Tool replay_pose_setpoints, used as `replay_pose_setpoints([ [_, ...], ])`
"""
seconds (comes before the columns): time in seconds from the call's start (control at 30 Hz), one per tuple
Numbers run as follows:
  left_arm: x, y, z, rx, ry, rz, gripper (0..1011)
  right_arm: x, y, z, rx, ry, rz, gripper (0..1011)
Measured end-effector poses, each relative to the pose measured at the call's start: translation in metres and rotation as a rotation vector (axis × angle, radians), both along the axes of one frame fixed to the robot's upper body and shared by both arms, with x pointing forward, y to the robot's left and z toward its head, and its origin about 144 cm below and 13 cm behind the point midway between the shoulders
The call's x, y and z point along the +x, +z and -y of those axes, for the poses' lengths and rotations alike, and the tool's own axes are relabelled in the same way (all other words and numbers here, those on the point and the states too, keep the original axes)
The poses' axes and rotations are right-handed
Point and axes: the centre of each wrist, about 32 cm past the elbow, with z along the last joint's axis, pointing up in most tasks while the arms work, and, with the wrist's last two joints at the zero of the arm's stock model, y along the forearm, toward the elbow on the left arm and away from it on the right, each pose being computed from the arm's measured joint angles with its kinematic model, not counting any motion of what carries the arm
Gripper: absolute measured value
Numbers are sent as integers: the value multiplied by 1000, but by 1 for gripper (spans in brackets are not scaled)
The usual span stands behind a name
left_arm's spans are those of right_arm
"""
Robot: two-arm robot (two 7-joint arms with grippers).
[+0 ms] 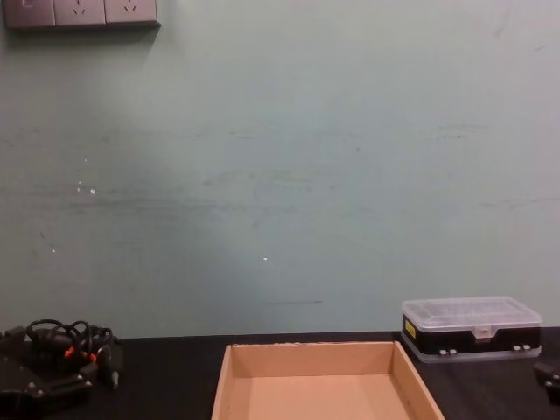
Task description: Use one hand to pick up the angle iron from the table and place it into the box.
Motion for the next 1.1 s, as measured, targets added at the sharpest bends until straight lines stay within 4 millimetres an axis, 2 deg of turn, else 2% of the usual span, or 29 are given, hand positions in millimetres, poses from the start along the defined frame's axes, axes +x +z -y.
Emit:
replay_pose_setpoints([
  [1.1, 0, 0, 0, 0, 0, 0, 1011, 0, 0, 0, 0, 0, 0, 1003],
])
